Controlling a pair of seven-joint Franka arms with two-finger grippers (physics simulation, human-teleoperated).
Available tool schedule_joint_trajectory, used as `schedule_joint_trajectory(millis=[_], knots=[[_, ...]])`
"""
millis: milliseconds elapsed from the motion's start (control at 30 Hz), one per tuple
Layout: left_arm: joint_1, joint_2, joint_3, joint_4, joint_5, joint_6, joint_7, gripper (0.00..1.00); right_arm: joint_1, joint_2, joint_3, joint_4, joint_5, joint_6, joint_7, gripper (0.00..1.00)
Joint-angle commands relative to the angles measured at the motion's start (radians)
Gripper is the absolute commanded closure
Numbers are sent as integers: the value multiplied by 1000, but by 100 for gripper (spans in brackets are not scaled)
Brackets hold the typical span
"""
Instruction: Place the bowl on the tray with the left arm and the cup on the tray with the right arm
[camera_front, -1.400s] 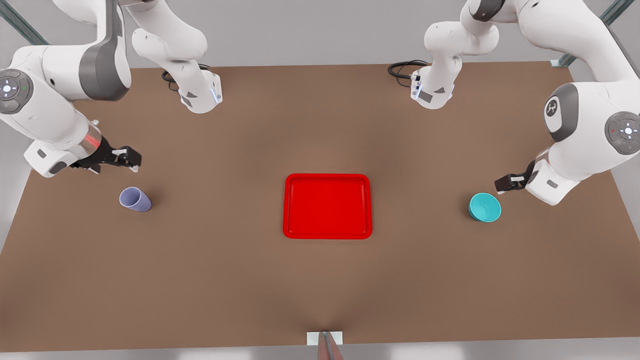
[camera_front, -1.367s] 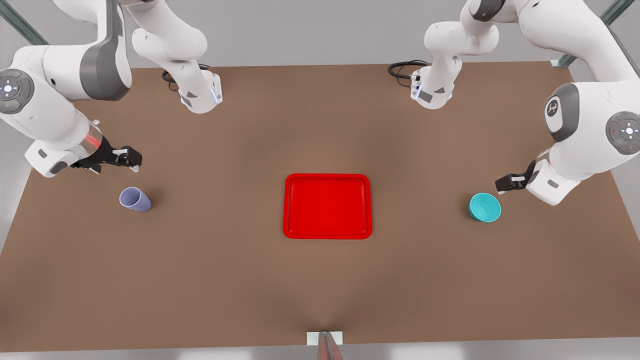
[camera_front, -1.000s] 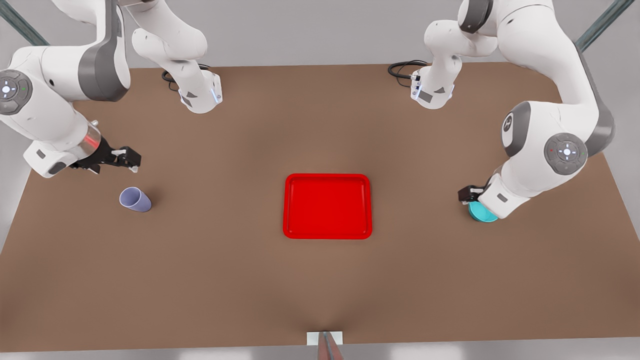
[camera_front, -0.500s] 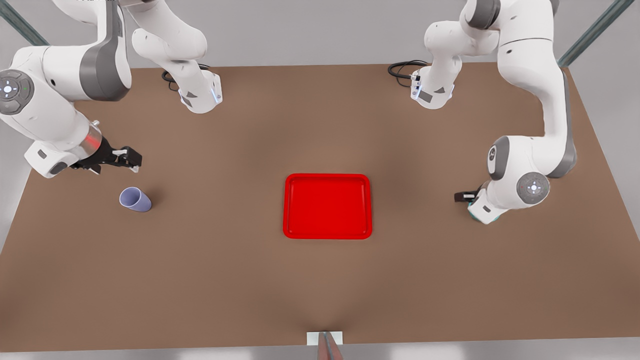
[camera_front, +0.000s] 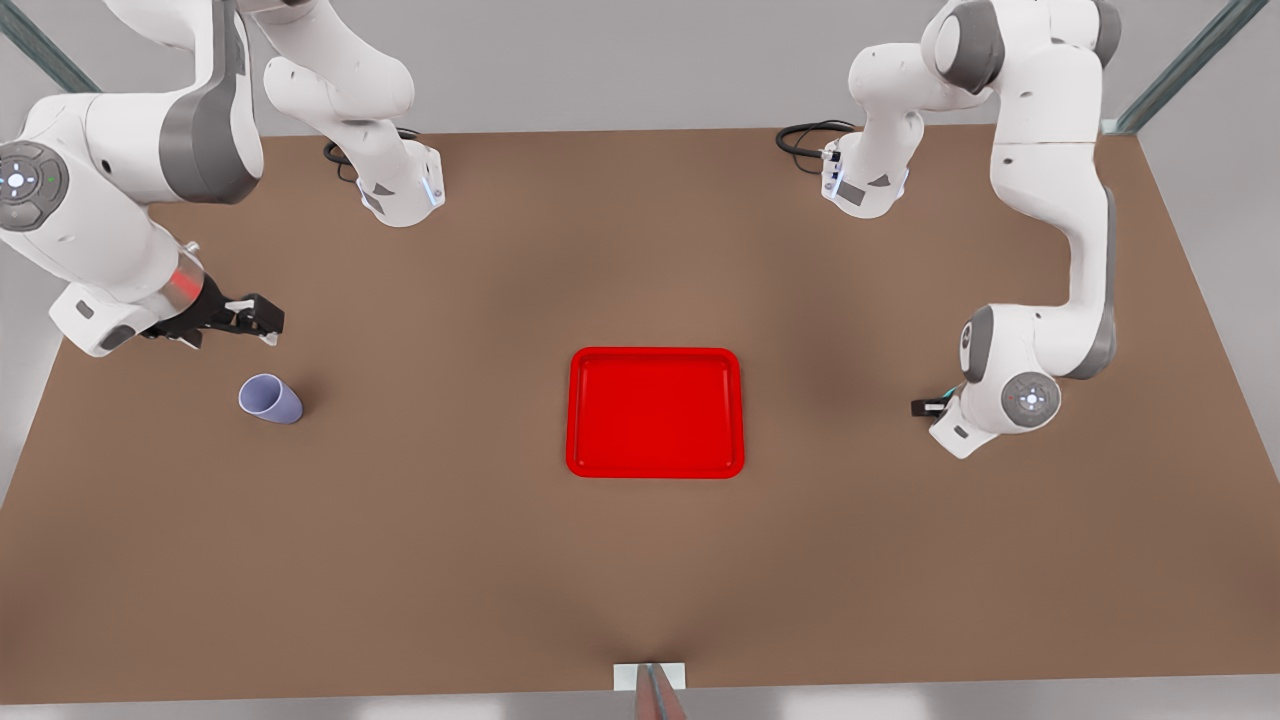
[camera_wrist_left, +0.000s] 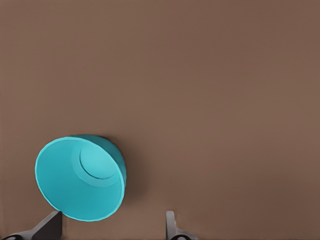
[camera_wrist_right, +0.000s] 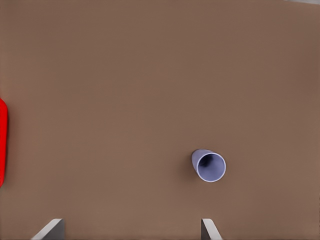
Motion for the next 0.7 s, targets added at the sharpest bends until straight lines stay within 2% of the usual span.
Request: schedule_joint_trajectory(millis=[0, 100, 233, 533, 633, 667], knots=[[-1, 0, 0, -2, 71, -2, 0, 1, 0, 0, 0, 0, 0, 0, 0, 0], [-11, 17, 0, -11, 113, 8, 0, 1, 1, 0, 0, 0, 0, 0, 0, 0], [11, 39, 0, -91, 153, 150, -2, 2, 1, 0, 0, 0, 0, 0, 0, 0], [22, 80, -2, -122, 130, 183, -9, 2, 1, 5, 2, 0, 2, 0, 0, 0], [23, 86, -2, -126, 130, 193, -11, 5, 1, 5, 2, 0, 2, 0, 0, 0], [23, 91, -2, -126, 130, 201, -11, 10, 1, 5, 2, 0, 0, 0, 0, 0]])
